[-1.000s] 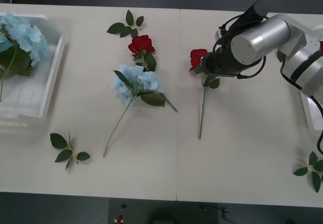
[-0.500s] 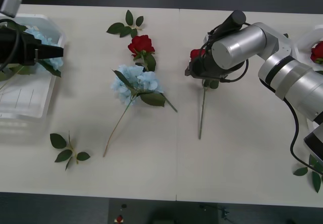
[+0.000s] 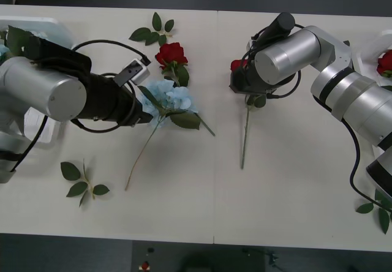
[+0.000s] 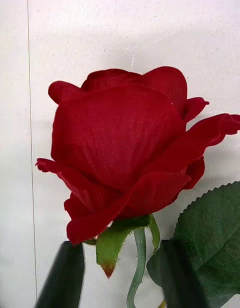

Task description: Put the red flowers into the right box and the blue flowers into the left box

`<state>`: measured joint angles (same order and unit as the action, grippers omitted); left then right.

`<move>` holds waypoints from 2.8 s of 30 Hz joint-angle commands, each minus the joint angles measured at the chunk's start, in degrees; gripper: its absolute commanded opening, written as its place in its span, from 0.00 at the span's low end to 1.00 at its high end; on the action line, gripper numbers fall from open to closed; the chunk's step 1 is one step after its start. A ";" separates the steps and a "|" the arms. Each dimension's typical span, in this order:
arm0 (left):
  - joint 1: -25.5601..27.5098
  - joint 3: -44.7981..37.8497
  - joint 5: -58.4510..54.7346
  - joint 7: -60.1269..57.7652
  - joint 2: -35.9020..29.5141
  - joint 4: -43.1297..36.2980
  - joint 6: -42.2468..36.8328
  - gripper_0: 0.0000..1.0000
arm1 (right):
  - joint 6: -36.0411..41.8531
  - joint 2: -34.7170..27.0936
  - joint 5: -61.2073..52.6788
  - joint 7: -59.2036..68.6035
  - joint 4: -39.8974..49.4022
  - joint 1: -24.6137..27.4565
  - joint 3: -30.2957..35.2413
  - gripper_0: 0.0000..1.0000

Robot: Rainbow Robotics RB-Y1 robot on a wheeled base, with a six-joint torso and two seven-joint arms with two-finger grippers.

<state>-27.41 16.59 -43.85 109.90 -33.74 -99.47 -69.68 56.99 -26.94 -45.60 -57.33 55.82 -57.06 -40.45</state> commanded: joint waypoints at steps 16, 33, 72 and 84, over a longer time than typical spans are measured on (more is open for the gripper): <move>-0.45 11.09 20.56 -1.18 8.25 11.05 7.63 0.15 | -0.13 1.10 1.13 2.13 0.51 -2.27 -0.24 1.00; 3.42 -5.96 3.59 -4.17 4.47 0.24 3.68 0.00 | -6.98 4.53 3.59 2.84 -5.29 -2.35 -3.05 1.00; 11.77 -54.56 0.87 -0.83 -7.13 -3.27 -6.34 1.00 | 0.93 -25.00 -15.92 -15.71 -0.98 -11.41 -2.53 0.00; 7.99 -42.96 -14.95 -12.43 -7.13 -7.75 -12.14 1.00 | 2.25 -46.54 -25.85 -32.58 -6.52 -5.87 -2.53 0.00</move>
<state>-16.25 -31.55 -59.53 107.98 -39.74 -103.65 -81.00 59.68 -73.00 -70.42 -88.38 50.57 -63.53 -43.35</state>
